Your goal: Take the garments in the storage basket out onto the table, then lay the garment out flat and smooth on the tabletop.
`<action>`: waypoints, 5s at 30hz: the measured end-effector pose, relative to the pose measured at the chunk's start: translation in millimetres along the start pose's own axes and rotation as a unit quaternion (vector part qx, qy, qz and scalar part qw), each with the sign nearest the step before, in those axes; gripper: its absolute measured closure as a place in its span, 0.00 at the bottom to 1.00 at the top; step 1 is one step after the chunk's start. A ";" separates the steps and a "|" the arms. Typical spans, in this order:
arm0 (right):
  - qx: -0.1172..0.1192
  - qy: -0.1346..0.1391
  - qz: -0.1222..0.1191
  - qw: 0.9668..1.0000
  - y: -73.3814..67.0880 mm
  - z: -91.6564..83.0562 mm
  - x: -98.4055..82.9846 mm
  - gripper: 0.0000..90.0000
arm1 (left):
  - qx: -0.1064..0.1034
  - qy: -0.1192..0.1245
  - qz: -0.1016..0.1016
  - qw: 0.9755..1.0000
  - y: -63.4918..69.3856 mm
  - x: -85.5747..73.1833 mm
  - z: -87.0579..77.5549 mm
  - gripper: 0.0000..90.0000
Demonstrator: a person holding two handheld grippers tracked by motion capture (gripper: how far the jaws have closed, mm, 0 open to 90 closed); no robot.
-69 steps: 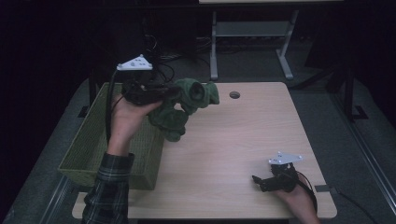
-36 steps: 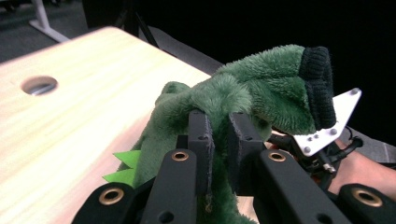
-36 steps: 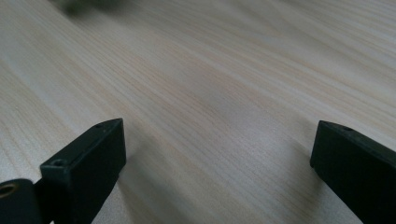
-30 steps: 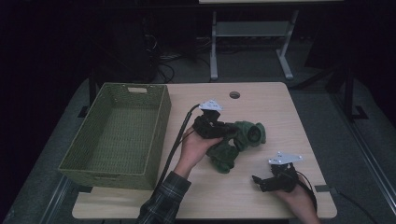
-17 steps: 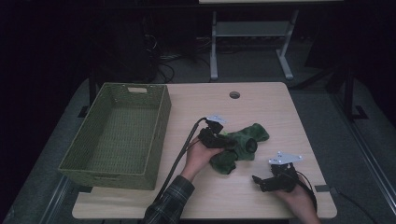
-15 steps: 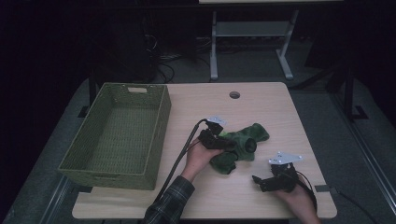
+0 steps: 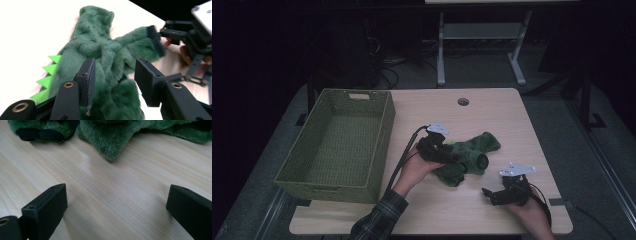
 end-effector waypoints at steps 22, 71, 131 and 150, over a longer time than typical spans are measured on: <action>-0.005 -0.007 0.001 1.000 -0.1 -2.3 -0.9 0.06 | 0.003 -0.063 0.045 0.997 13.0 -25.5 26.7 0.65; 0.080 0.022 -0.044 0.996 -66.3 2.4 42.2 0.94 | -0.024 -0.021 0.051 0.998 15.9 -17.1 13.7 0.91; 0.015 0.010 0.011 1.000 32.5 -29.1 14.2 0.95 | 0.001 -0.117 0.022 0.993 31.2 -92.6 3.1 0.85; 0.044 0.013 0.018 0.999 30.2 -43.1 7.2 0.77 | 0.033 -0.148 0.020 0.988 6.5 -108.5 -5.2 0.95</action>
Point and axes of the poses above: each handheld gripper's, and its own axes: z roughly forward along the jaws, x roughly out of its top, y roughly to its right, the point moved 9 cm from there along z, roughly forward along the jaws, and after that the axes turned 15 degrees about -x, right-handed, at the moved point
